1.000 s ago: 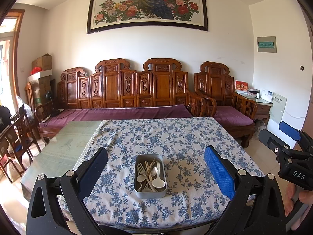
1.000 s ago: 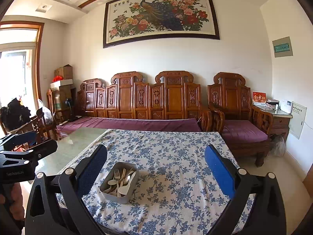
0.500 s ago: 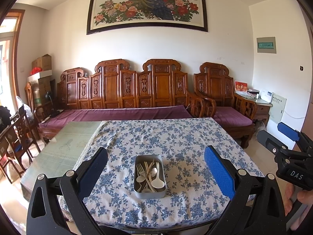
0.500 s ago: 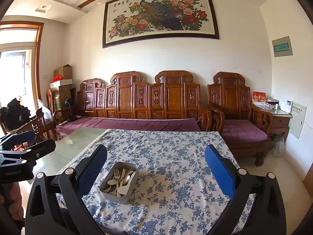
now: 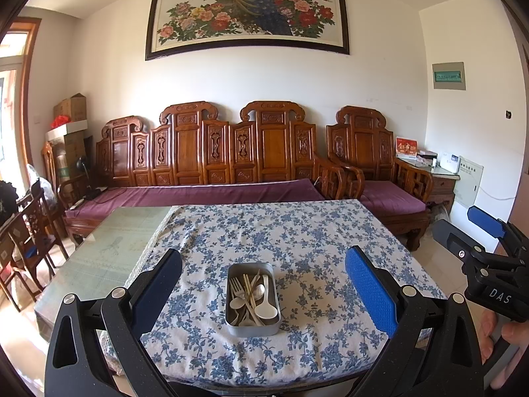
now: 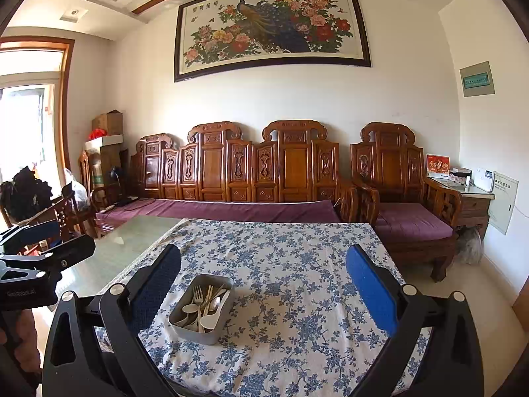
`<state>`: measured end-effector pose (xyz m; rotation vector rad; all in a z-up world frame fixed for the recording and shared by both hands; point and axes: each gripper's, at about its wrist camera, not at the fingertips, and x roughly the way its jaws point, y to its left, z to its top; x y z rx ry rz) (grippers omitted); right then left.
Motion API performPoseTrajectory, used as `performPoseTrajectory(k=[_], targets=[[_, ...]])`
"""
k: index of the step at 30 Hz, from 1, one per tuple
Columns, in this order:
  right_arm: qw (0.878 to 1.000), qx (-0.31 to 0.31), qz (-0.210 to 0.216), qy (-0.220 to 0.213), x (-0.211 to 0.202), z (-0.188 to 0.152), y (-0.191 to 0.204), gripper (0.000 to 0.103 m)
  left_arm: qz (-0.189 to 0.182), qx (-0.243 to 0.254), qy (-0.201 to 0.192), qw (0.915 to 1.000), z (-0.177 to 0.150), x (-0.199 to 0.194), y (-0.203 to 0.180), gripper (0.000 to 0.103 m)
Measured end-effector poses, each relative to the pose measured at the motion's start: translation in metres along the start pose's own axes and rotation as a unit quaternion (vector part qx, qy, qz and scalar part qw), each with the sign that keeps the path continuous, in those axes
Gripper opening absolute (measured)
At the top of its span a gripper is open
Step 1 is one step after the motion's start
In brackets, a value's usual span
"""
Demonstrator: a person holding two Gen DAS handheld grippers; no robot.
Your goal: Organize utensils
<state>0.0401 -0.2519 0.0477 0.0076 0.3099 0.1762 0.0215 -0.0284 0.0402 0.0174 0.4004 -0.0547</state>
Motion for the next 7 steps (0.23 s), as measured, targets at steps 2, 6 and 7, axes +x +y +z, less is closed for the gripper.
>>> performPoseTrajectory(k=[2,6,7], targets=[[1.000,-0.001,0.000,0.000,0.0001,0.0000,-0.0001,0.101,0.000,-0.001,0.000,1.0000,0.0006,0.0005,-0.0005,0.095],[1.000,0.000,0.000,0.000,0.0001,-0.0002,-0.0002,0.101,-0.001,-0.003,0.001,1.0000,0.0012,0.0000,0.0002,0.095],[1.000,0.000,0.000,0.000,0.0000,-0.0003,-0.0002,0.101,-0.002,-0.003,0.001,1.0000,0.0011,-0.0001,0.0006,0.095]])
